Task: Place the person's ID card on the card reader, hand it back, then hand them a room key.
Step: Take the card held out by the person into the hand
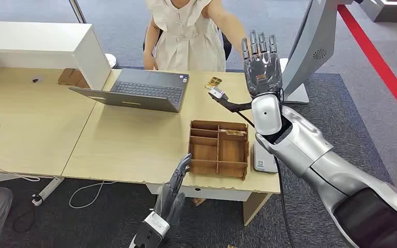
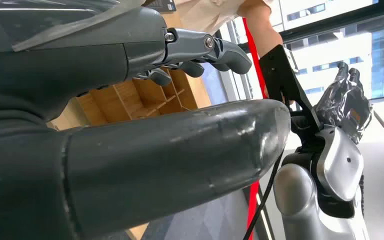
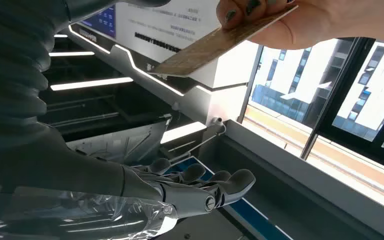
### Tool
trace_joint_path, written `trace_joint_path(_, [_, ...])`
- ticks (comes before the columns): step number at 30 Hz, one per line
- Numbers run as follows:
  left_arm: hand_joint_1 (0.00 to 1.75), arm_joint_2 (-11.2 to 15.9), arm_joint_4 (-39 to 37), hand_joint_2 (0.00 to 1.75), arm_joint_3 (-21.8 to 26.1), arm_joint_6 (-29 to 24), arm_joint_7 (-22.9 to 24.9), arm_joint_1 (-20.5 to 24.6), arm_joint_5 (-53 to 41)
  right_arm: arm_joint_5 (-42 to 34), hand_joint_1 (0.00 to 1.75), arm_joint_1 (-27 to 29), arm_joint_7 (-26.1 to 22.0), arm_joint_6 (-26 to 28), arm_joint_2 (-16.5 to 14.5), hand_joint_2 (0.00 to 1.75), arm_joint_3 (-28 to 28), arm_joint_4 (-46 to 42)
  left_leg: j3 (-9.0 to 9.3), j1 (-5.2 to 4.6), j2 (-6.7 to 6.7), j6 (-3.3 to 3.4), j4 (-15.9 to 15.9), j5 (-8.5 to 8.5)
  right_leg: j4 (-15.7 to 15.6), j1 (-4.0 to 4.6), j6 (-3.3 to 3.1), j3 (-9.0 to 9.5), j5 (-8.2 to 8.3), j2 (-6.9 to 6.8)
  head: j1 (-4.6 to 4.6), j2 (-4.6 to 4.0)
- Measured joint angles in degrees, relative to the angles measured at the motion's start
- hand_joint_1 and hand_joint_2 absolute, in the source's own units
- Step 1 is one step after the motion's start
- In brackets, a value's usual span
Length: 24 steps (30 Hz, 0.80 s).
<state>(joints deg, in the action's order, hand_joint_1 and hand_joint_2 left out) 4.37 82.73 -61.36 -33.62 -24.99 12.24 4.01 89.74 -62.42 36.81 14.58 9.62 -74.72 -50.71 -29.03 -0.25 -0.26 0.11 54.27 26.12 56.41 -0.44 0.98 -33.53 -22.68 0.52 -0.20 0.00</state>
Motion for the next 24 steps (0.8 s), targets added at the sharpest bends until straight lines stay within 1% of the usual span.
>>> trace_joint_path(7, [0.0,0.07,0.0,0.0,-0.09,0.07,-0.06,0.04,0.01,0.0,0.0,-0.38,-0.31,-0.65,0.09,1.75,0.16,-0.02,0.0,0.0,0.0,0.0,0.0,0.0,0.0,0.0,0.0,0.0,0.0,0.0,0.0,0.0])
trace_joint_path(8, [0.0,0.08,0.0,0.0,-0.1,0.04,-0.07,0.04,0.01,0.0,0.12,-0.39,-0.32,-0.63,0.11,1.75,0.28,-0.03,0.0,0.0,0.0,0.0,0.0,0.0,0.0,0.0,0.0,0.0,0.0,0.0,0.0,0.0])
trace_joint_path(11, [0.0,0.09,0.0,0.0,-0.1,-0.13,-0.2,0.04,0.01,0.0,1.43,-0.43,-0.53,-0.45,0.12,1.75,0.67,-0.04,0.0,0.0,0.0,0.0,0.0,0.0,0.0,0.0,0.0,0.0,0.0,0.0,0.0,0.0])
trace_joint_path(12, [0.0,0.09,0.0,0.0,-0.1,-0.2,-0.26,0.04,0.01,0.0,1.75,-0.43,-0.7,-0.35,0.11,1.75,0.77,-0.04,0.0,0.0,0.0,0.0,0.0,0.0,0.0,0.0,0.0,0.0,0.0,0.0,0.0,0.0])
trace_joint_path(24, [0.0,0.11,0.01,0.0,-0.11,-0.45,-0.71,0.03,-0.02,-0.02,1.75,-0.27,-3.13,1.9,-0.78,1.75,2.74,0.7,0.0,0.0,0.0,0.0,0.0,0.0,0.01,0.0,0.0,0.0,0.0,0.0,-0.01,0.0])
